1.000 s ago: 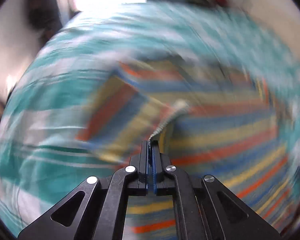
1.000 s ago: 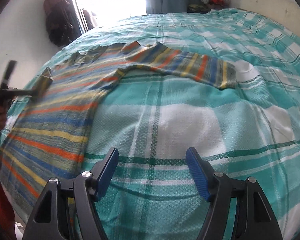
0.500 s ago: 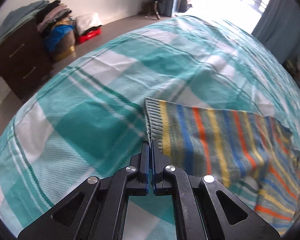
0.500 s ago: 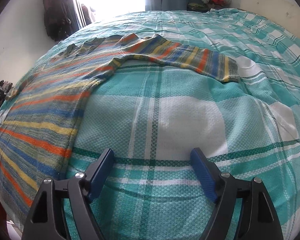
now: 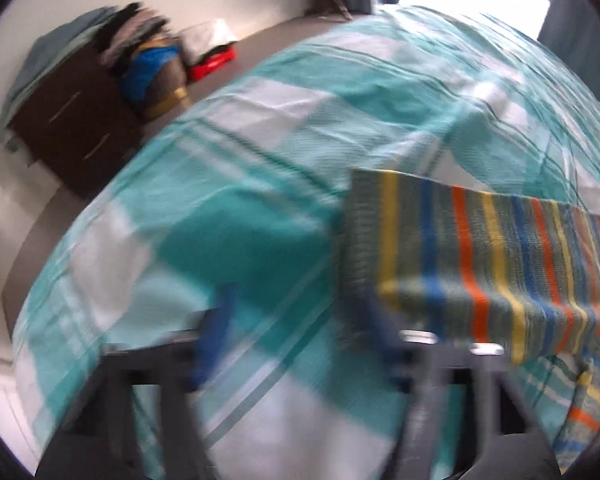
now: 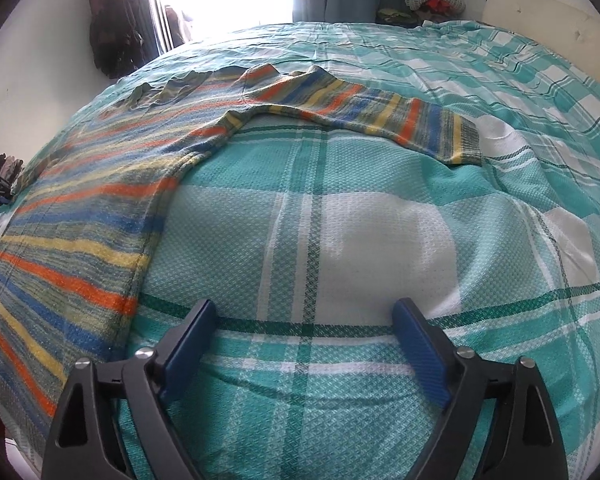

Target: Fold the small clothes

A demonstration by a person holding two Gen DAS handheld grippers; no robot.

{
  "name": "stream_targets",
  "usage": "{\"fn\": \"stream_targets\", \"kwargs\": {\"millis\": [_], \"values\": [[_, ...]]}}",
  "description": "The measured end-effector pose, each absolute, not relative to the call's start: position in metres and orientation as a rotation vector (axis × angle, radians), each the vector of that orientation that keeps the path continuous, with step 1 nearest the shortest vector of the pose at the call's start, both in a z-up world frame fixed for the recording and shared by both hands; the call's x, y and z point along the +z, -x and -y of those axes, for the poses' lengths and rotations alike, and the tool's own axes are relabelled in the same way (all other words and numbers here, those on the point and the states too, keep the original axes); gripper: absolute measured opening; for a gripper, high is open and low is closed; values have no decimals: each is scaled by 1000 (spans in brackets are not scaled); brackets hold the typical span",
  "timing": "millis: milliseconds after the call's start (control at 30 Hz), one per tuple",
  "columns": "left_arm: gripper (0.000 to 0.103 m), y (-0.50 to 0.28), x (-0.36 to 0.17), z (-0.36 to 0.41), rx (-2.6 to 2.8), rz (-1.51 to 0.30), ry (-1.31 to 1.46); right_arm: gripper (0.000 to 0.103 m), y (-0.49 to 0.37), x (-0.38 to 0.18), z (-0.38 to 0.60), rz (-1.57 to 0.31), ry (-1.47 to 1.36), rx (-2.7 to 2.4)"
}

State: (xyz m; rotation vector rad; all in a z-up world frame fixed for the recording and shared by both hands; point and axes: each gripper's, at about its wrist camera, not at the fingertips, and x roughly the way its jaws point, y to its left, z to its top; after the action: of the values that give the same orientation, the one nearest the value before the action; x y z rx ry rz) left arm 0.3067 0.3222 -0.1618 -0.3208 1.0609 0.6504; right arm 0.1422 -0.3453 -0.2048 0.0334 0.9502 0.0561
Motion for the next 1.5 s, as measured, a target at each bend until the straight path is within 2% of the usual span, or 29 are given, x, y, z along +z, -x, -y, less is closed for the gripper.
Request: {"fn": "stream_targets", "kwargs": {"millis": [67, 200, 267, 400, 533, 633, 733, 800, 1067, 1500], "values": [[80, -283, -145, -316, 608, -996, 351, 99, -143, -204, 346, -960, -36, 64], [84, -233, -113, -269, 476, -943, 308, 99, -141, -187, 344, -977, 10, 13], [92, -201, -95, -226, 373, -902, 253, 99, -131, -168, 338, -942, 32, -3], [96, -164, -79, -142, 157, -866, 147, 99, -107, -131, 306, -894, 47, 70], [96, -142, -102, -61, -31, -929, 56, 99, -87, -121, 255, -882, 91, 179], [96, -131, -142, -24, -72, -1001, -25, 99, -78, -142, 226, -908, 106, 231], [101, -117, -173, -16, -73, -1007, -76, 100, -74, -195, 219, -1049, 101, 204], [102, -114, -172, -18, -98, -972, -75, 103, -62, -205, 222, -975, 83, 208], [102, -117, -176, -23, -111, -971, -42, 103, -53, -213, 220, -889, 89, 230], [102, -105, -180, -23, -114, -963, -38, 103, -55, -209, 223, -890, 84, 228]]}}
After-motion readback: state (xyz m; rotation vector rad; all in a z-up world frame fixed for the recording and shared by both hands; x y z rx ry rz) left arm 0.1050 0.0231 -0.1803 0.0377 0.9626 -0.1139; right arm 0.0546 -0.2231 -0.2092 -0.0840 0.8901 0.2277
